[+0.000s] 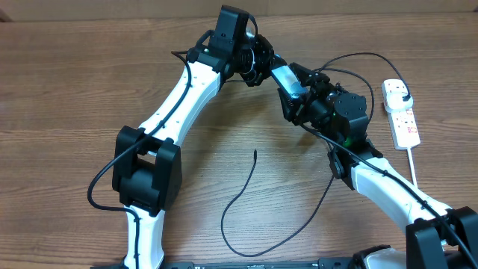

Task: Plug charger to phone and switch on socket
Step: 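Open the right gripper and pull it away from the phone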

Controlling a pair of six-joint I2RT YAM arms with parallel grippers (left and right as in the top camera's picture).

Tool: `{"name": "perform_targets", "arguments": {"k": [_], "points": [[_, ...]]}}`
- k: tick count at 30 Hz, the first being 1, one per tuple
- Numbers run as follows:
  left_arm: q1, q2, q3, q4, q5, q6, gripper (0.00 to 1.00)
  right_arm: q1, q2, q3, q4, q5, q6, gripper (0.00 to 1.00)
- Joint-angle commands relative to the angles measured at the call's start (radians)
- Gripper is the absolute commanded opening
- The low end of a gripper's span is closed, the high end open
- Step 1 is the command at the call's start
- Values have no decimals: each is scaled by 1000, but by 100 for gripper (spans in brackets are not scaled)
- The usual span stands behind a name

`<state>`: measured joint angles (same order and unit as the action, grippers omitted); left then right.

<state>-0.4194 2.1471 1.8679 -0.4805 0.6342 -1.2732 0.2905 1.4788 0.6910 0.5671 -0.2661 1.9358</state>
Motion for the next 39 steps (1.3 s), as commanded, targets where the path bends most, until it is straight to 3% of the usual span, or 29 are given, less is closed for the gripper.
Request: {"name": "perform_targets", "arguments": {"k": [1,12,21,35,39], "points": [[-3,-16,20,7,9,13,4,5,-8,23,8,-5,-7,82],[53,-16,20,-9,21,74,4,5,-8,23,7,-5,-111,100],[141,-16,20,-113,34,144,4,5,-8,23,-24,-5,-244,100],[295,-16,20,-253,127,402,4,5,-8,23,-154,-5,-486,100],[322,-16,20,-280,139,461,4,5,-8,23,-150,-21,-625,100]]}}
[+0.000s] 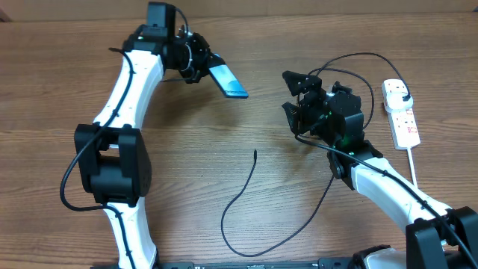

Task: Plug charger to phone and switch on socket
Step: 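Open the right gripper and pull it away from the phone, then move the right gripper down over the black cable's connector end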

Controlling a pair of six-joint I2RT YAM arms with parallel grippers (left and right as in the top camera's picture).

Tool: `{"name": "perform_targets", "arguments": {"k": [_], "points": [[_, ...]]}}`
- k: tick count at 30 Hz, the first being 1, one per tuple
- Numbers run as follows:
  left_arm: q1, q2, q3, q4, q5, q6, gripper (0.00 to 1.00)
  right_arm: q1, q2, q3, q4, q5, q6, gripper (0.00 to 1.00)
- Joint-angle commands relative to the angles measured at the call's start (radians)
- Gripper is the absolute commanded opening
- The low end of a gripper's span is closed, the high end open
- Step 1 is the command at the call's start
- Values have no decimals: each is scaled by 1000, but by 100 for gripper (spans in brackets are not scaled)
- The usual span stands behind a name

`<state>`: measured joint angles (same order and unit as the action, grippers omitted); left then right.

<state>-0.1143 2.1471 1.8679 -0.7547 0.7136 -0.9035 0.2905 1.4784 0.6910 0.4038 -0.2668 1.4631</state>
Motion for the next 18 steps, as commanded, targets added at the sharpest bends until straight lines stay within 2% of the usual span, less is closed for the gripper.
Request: {"name": "perform_targets", "arguments": {"k": [1,3,6,9,14,18], "points": [[23,-16,20,-4,80,114,4,5,-7,23,35,-28,-214,100],[33,-16,20,-4,106,139,4,5,-8,26,66,-42,-328,100],[48,-16,20,-3,131,167,4,5,-8,60,21,-49,-404,99],[64,-16,20,-3,157,181,4,5,-8,151,-158,-45,-483,99],[89,-16,20,-4,204,228,4,5,-8,406,-607,72,-668,100],[89,-16,20,-4,203,238,4,5,-8,496,-773,110,-697,99]]}}
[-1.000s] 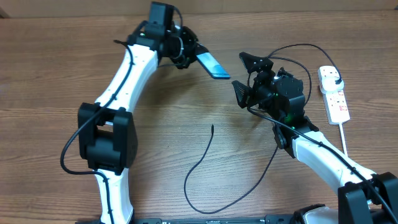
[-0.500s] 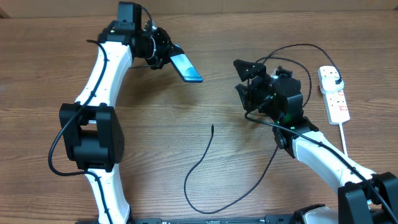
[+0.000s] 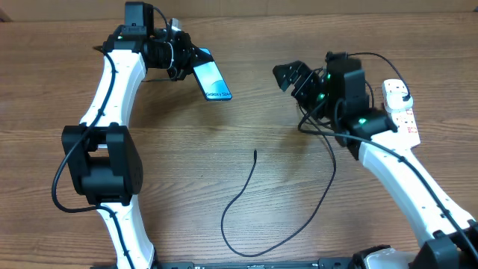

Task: Plug charger to phone and switch on socket
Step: 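Move the right gripper down over the black cable's connector end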

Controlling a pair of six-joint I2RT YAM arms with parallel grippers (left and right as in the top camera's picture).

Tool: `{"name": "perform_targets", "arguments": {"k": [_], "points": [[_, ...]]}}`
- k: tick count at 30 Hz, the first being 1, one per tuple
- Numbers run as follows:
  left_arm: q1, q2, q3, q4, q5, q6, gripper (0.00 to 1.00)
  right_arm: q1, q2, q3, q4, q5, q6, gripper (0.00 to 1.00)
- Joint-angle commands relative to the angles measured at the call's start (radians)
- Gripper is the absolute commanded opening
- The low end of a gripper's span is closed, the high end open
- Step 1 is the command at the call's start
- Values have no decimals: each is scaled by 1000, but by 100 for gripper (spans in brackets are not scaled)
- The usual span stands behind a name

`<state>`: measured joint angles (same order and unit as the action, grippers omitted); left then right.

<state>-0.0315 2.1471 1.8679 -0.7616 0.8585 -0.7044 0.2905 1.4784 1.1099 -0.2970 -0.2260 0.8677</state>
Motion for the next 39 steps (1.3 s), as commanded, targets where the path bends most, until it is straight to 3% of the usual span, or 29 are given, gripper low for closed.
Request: {"name": "perform_targets", "arguments": {"k": [1,6,13,22,39], "points": [[6,-16,20,3,59,44,4,5,-8,81,-98,69,-112,99],[6,-16,20,3,58,47,4,16,16,82,-275,69,-142,99],[6,-16,20,2,59,47,4,97,69,82,-393,72,-189,99],[6,-16,20,2,59,47,4,215,141,81,-467,115,-184,100],[6,-16,20,3,58,47,4,311,337,81,-529,129,-275,100]]}}
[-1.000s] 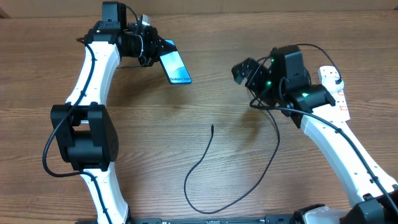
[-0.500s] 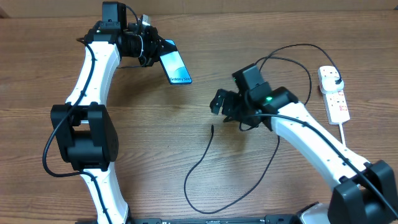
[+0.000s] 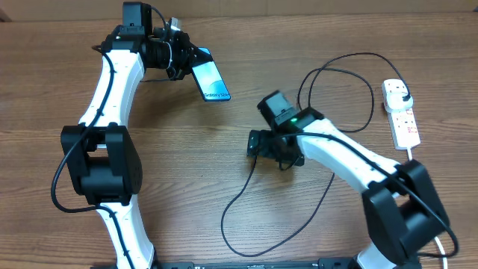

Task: Plug charger to phone and switch on socket
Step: 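Move the right gripper down over the black cable's connector end, then lower the right gripper and close it on the cable connector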

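The blue phone (image 3: 210, 79) is held tilted above the far left of the table, with my left gripper (image 3: 191, 61) shut on its upper end. The black charger cable (image 3: 233, 203) loops across the middle of the table. My right gripper (image 3: 255, 145) sits low right over the cable's free end, which it hides. Whether its fingers are closed on the cable is unclear. The white power strip (image 3: 400, 113) lies at the far right with a plug (image 3: 399, 91) in it.
The cable runs in a wide arc (image 3: 343, 67) behind my right arm to the power strip. The wooden table (image 3: 60, 172) spreads to the left and front.
My right gripper was raised and open near the power strip; now it is down at the cable's free end in the middle of the table. The left gripper and phone have hardly moved.
Both grippers first met at the far middle, around the phone. Then my left gripper held the phone alone, off to the left, and the right stood open. The left carried it further left; the right went toward the strip, and is now at the cable end.
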Controlling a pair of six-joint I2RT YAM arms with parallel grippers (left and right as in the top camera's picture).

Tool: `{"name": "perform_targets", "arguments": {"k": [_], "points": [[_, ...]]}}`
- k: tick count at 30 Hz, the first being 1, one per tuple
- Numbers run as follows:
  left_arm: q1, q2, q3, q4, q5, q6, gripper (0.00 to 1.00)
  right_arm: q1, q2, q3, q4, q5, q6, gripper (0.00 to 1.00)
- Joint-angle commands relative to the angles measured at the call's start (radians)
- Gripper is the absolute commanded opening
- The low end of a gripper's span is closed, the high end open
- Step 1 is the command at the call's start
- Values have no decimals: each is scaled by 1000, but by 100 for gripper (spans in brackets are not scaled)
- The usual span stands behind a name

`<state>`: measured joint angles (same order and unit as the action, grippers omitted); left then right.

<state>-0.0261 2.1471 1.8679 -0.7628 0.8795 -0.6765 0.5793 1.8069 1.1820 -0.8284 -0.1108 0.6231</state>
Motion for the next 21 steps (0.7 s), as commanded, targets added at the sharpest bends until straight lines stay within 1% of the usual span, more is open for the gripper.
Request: {"name": "perform_targets", "arguments": {"k": [1,21], "points": [[1,-16,20,4,38,19,4,27,10,9,3,13,-30,100],[1,-16,20,9,38,19,4,43,70,9,-5,77,-31,99]]}}
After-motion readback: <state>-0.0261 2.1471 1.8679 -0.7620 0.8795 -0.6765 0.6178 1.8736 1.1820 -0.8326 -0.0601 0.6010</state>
